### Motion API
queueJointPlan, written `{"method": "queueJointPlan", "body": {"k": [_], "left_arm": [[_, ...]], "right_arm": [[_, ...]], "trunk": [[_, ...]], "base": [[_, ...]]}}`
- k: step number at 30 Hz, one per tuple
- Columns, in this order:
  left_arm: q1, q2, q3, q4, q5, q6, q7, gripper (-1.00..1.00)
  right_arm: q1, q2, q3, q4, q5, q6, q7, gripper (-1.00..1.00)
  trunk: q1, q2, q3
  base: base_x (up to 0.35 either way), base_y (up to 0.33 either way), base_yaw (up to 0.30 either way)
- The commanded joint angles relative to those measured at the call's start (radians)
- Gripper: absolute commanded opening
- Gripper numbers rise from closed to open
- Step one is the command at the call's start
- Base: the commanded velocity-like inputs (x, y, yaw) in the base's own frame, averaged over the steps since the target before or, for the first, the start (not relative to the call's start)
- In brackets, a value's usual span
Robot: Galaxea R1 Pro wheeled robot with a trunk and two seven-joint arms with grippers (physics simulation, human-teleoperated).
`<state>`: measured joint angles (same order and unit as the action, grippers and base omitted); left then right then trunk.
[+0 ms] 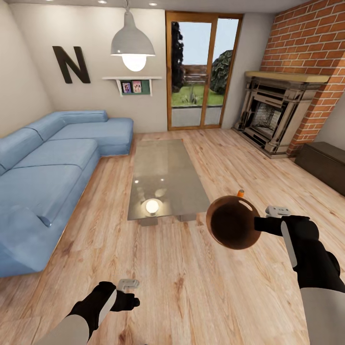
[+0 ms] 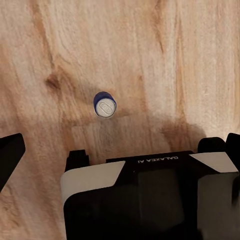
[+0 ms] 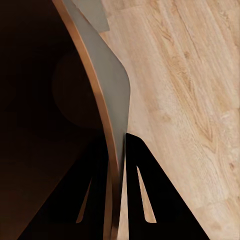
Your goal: Put the three can of soda from the living room inside the tash can in the kitchen.
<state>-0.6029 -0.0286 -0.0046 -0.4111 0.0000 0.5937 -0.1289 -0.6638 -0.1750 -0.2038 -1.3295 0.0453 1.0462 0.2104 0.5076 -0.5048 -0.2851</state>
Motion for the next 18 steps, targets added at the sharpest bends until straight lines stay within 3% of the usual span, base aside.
{"method": "queueJointPlan", "body": {"k": [1, 14, 18], "left_arm": [[0.0, 0.0, 0.0, 0.0, 0.0, 0.0, 0.0, 1.0], [0.0, 0.0, 0.0, 0.0, 0.0, 0.0, 0.0, 1.0], [0.0, 0.0, 0.0, 0.0, 0.0, 0.0, 0.0, 1.0]], "right_arm": [[0.0, 0.0, 0.0, 0.0, -0.016, 0.001, 0.004, -1.0], [0.0, -0.001, 0.0, 0.0, -0.018, 0.001, 0.009, -1.0], [0.0, 0.0, 0.0, 0.0, -0.018, 0.001, 0.011, -1.0]], "trunk": [[0.0, 0.0, 0.0], [0.05, -0.091, -0.041], [0.05, -0.091, -0.041]], "base": [[0.0, 0.0, 0.0], [0.0, 0.0, 0.0], [0.0, 0.0, 0.0]]}}
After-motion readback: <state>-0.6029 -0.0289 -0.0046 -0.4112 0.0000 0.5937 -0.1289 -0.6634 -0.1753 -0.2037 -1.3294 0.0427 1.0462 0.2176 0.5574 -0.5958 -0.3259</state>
